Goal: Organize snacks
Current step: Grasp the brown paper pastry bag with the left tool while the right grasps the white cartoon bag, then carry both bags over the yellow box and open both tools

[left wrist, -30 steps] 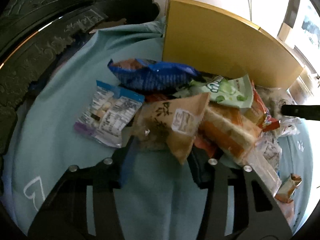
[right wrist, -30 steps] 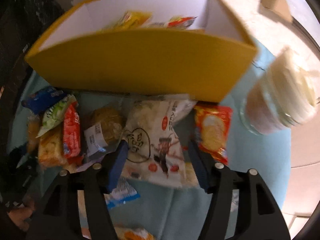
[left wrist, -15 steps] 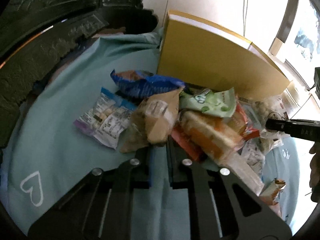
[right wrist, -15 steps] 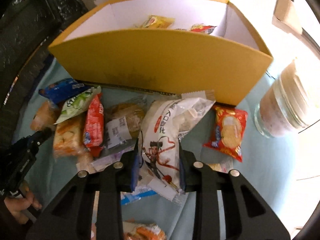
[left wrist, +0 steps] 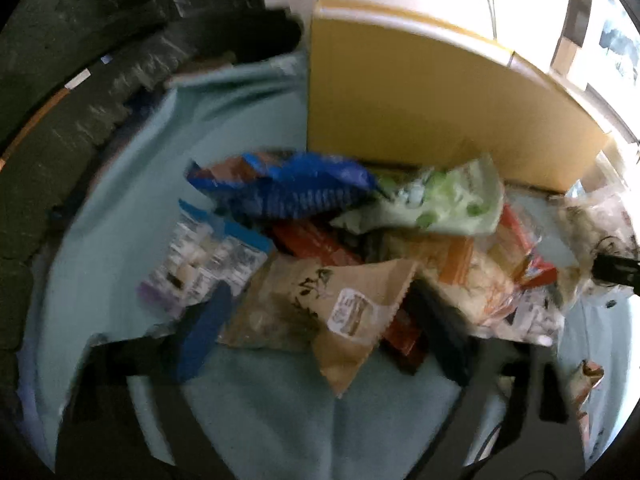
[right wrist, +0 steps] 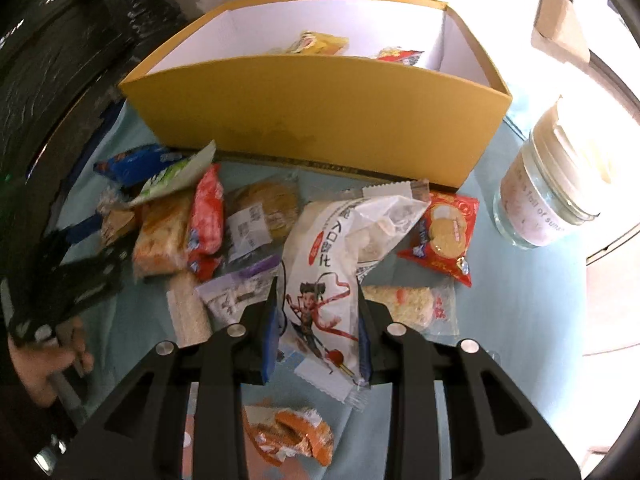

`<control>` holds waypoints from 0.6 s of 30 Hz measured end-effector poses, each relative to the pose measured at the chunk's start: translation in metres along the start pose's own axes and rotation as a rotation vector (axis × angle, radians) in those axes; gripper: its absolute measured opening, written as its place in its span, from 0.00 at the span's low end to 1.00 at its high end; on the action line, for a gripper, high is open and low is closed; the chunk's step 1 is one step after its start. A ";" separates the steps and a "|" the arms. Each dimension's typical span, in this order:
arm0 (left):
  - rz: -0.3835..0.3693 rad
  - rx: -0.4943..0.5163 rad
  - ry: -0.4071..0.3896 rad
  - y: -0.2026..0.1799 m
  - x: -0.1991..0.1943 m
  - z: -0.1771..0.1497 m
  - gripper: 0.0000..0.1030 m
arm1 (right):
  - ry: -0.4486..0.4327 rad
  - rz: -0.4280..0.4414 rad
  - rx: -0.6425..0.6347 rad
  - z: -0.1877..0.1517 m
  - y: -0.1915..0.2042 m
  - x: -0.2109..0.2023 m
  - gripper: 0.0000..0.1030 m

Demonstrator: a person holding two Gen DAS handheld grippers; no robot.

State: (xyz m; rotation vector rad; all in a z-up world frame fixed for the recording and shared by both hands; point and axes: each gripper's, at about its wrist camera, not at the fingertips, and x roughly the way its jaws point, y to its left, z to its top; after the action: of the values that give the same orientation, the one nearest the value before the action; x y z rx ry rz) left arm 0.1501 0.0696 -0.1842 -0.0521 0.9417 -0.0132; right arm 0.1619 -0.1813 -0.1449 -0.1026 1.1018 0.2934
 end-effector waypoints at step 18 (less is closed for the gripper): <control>-0.142 -0.071 -0.234 -0.015 -0.115 0.017 0.47 | -0.135 0.059 0.038 0.029 0.000 -0.060 0.31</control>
State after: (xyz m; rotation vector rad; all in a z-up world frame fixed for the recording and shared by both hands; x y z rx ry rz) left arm 0.0966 0.0594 -0.0803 -0.1825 0.7025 -0.1033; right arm 0.1619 -0.1853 -0.0784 -0.0160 0.9768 0.3271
